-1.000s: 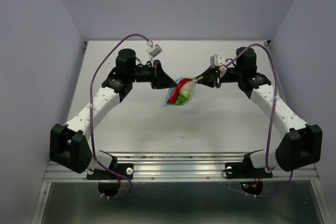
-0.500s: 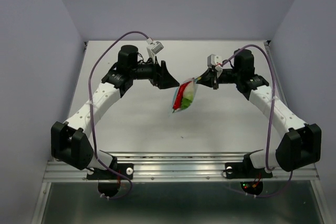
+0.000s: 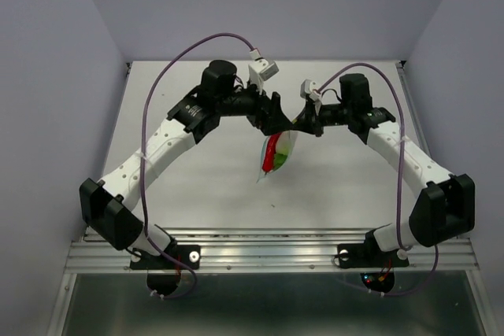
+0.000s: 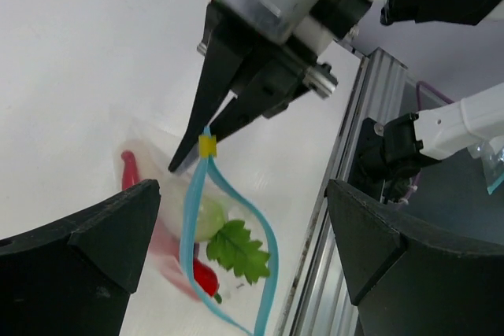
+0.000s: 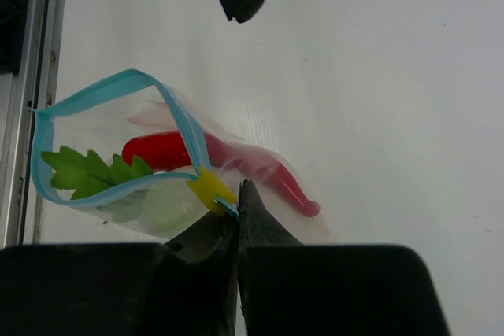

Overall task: Place the food in the zip-top bag and seal the zipper
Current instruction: Zip up the zip-top bag, then place the zip-top bag on the table

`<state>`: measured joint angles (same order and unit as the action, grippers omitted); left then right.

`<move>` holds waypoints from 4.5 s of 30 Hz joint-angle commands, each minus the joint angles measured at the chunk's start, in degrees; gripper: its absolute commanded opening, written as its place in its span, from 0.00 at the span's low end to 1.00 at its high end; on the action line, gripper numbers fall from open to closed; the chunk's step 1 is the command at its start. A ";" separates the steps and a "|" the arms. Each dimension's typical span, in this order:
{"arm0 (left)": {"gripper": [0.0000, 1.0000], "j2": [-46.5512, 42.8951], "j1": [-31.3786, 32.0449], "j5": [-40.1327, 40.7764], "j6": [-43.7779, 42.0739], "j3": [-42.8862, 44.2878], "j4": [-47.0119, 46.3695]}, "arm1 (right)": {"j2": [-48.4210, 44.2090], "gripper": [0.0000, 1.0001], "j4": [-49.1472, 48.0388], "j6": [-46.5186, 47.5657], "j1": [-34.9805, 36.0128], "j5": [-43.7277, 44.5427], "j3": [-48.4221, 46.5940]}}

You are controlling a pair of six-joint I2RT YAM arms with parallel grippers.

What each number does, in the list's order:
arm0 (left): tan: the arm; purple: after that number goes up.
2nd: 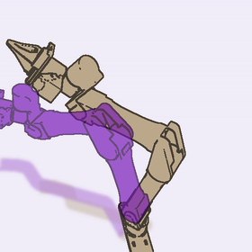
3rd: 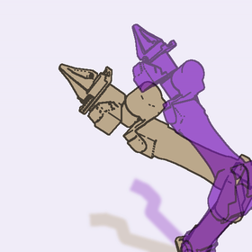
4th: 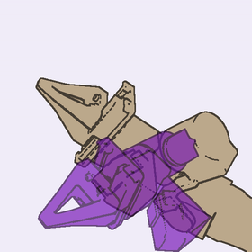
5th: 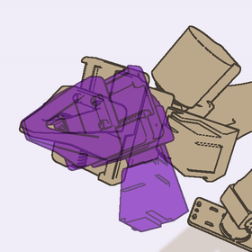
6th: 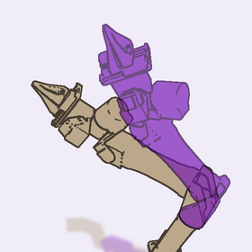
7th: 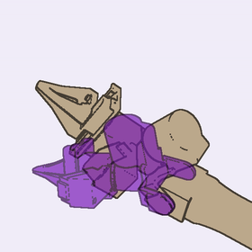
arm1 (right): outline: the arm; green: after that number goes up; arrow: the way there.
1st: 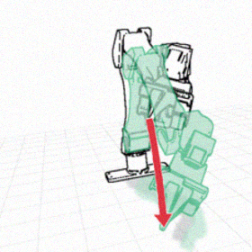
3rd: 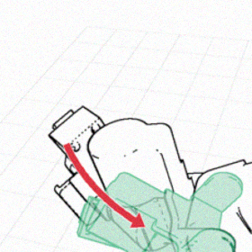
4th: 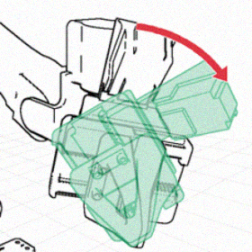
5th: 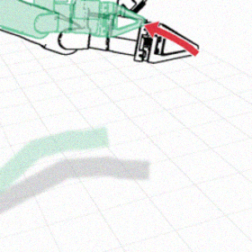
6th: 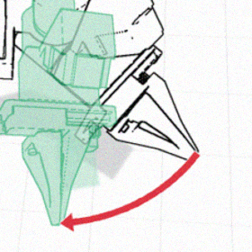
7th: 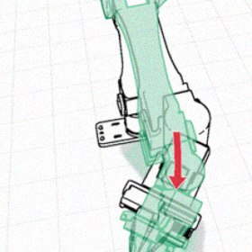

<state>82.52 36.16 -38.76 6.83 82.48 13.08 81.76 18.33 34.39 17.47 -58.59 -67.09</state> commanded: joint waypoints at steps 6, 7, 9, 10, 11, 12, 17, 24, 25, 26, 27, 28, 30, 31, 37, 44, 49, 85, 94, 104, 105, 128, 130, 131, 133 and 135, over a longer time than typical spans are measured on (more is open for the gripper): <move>0.99 5.01 2.07 5.80 -4.10 6.47 2.38 | -0.63 0.01 3.64 -5.74 3.00 8.14 -4.62; 0.99 5.28 2.16 6.33 -4.63 6.56 2.65 | -0.72 0.01 4.25 -5.74 3.00 8.05 -4.80; 0.99 5.63 2.16 9.38 -5.25 6.38 3.44 | -0.90 0.01 4.87 -7.57 3.00 9.01 -5.07; 0.99 5.63 2.16 9.93 -5.42 6.12 3.53 | -0.98 0.01 5.05 -8.28 3.00 9.54 -5.16; 0.99 5.98 2.16 9.59 -5.51 6.03 3.44 | -1.07 0.01 5.23 -9.42 3.00 9.98 -5.16; 0.99 6.33 2.16 8.97 -5.51 6.12 3.53 | -1.25 0.01 5.31 -9.69 3.00 10.42 -5.16; 0.91 9.14 2.42 7.56 -5.43 8.22 4.06 | -0.46 0.01 7.51 -10.04 3.53 9.90 -6.20; 0.77 11.52 4.35 10.02 -6.57 9.81 5.72 | 1.30 0.01 8.22 -12.15 3.53 10.95 -7.53; 0.75 11.61 4.53 10.02 -6.57 10.16 5.99 | 1.65 0.01 8.22 -12.24 3.53 11.04 -7.70; 0.68 11.96 4.62 10.02 -6.57 10.33 6.08 | 1.83 0.01 8.22 -12.59 3.53 11.13 -7.79; 0.65 11.96 4.62 10.02 -6.57 10.60 6.17 | 2.00 0.01 8.30 -12.68 3.53 11.21 -7.97; 0.62 12.05 4.79 10.11 -6.57 10.77 6.08 | 2.26 0.01 8.39 -12.68 3.53 11.21 -8.06; 0.51 12.05 4.71 10.20 -6.57 11.04 5.82 | 2.44 0.01 8.74 -12.51 3.53 10.87 -8.06; 0.50 12.05 4.71 10.11 -6.57 10.95 5.64 | 2.44 0.01 8.74 -12.51 4.05 10.78 -8.06; 0.45 12.31 4.97 9.41 -6.57 11.39 5.55 | 2.97 0.01 9.80 -11.45 4.06 11.04 -8.23; 0.18 12.66 5.06 9.50 -8.24 11.04 5.99 | 2.80 0.01 10.33 -10.84 4.59 10.95 -8.41; 0.00 12.58 5.15 10.20 -8.67 10.34 6.87 | 2.09 0.01 10.15 -11.19 4.59 11.38 -8.32; 0.00 1.24 5.06 19.96 -5.16 -8.12 12.32 | 2.79 0.01 -2.42 -30.17 0.64 38.19 -10.52; 0.00 -2.01 4.97 24.43 -4.37 -11.10 14.08 | 2.71 0.01 -2.59 -30.62 -2.53 37.05 -11.22; 0.00 -8.25 4.62 26.90 0.20 -17.43 15.21 | 4.55 0.01 -3.65 -30.17 -4.99 42.76 -11.84; 0.00 -8.60 4.53 26.99 0.64 -17.96 15.65 | 4.64 0.01 -3.91 -30.09 -5.60 43.55 -11.84; 0.00 -13.00 4.36 28.31 8.73 -23.77 11.37 | 5.70 0.01 -7.43 -30.78 -9.83 36.71 -11.49; 0.00 -11.60 4.27 28.30 9.51 -22.98 8.20 | 5.26 0.01 -8.04 -32.01 -9.83 34.16 -11.05; 0.02 -10.81 4.27 28.74 10.39 -21.93 7.49 | 5.17 0.01 -7.78 -32.11 -9.83 31.63 -10.96; 0.17 -8.26 4.18 29.45 11.19 -20.70 6.35 | 5.17 0.01 -6.30 -32.89 -9.83 30.03 -11.04; 0.47 -5.55 4.09 29.01 11.45 -19.29 5.12 | 5.26 0.01 -6.20 -33.34 -9.83 28.80 -10.78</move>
<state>74.08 40.75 -9.85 16.86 60.90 13.85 89.17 18.79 1.23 11.05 -32.27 -76.16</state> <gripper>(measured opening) 0.318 0.013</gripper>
